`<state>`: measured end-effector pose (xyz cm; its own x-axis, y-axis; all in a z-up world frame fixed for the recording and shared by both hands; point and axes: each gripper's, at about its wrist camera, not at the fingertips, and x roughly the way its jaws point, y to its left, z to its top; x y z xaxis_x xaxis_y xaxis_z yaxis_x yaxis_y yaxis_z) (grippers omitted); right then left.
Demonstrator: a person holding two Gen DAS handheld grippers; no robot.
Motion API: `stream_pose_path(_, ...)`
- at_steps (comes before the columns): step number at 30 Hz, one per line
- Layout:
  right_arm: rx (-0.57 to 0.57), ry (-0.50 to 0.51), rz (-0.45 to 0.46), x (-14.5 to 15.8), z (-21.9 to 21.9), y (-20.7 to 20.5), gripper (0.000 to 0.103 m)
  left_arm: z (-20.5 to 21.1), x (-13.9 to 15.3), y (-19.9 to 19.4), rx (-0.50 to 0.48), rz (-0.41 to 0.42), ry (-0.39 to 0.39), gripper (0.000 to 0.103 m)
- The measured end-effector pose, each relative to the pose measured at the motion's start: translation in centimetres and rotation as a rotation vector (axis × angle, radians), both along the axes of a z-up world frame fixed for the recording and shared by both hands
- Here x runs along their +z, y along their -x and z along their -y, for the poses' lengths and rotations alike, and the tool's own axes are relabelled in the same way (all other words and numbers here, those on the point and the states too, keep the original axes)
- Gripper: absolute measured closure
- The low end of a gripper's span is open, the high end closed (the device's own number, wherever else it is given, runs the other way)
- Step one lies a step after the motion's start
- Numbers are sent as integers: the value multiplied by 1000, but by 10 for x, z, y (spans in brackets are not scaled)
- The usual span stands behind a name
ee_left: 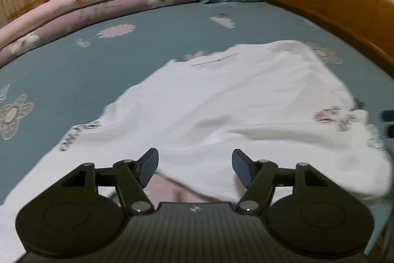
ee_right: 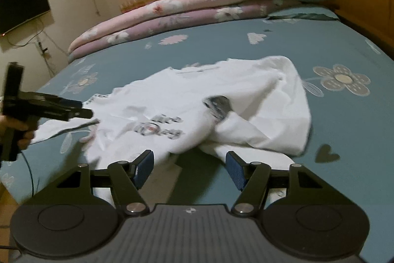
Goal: Fold clothes
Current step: 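Grasp the crumpled sleeve beside the 'Nice Day' print with the right gripper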
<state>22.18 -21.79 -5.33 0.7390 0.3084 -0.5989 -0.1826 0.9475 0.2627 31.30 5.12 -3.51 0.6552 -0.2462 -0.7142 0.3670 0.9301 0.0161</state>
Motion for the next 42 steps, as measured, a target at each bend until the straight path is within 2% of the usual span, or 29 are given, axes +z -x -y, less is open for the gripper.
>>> stream_pose_path(6,-138,-43,-67,-38,36,-6,34,44,5,33,-10,35,29,28)
stream_pose_path(9,-201,-120,-72,-56,57,-12,34,58,3,43,28,45,82,25)
stream_pose_path(13,-221,-240,-76,-73,73,-27,35,73,-2,54,77,38,137,24)
stream_pose_path(14,-209,-272,-74,-77,74,-31,38,77,-4,56,90,34,148,24)
stream_pose_path(16,-195,-311,-78,-83,75,-39,60,80,-2,60,100,34,146,24)
stream_pose_path(17,-197,-302,-76,-83,74,-40,79,81,-1,62,105,34,145,24)
stream_pose_path(21,-184,-278,-34,-75,77,-32,93,87,3,69,125,35,141,24)
stream_pose_path(26,-199,-184,47,-44,94,-9,95,92,8,73,144,37,148,24)
stream_pose_path(32,-298,-117,94,-19,133,24,95,103,14,80,130,45,151,24)
stream_pose_path(38,-370,-110,133,-6,167,62,95,115,19,84,107,54,151,24)
stream_pose_path(42,-383,-171,143,-7,184,82,95,122,20,86,91,60,144,23)
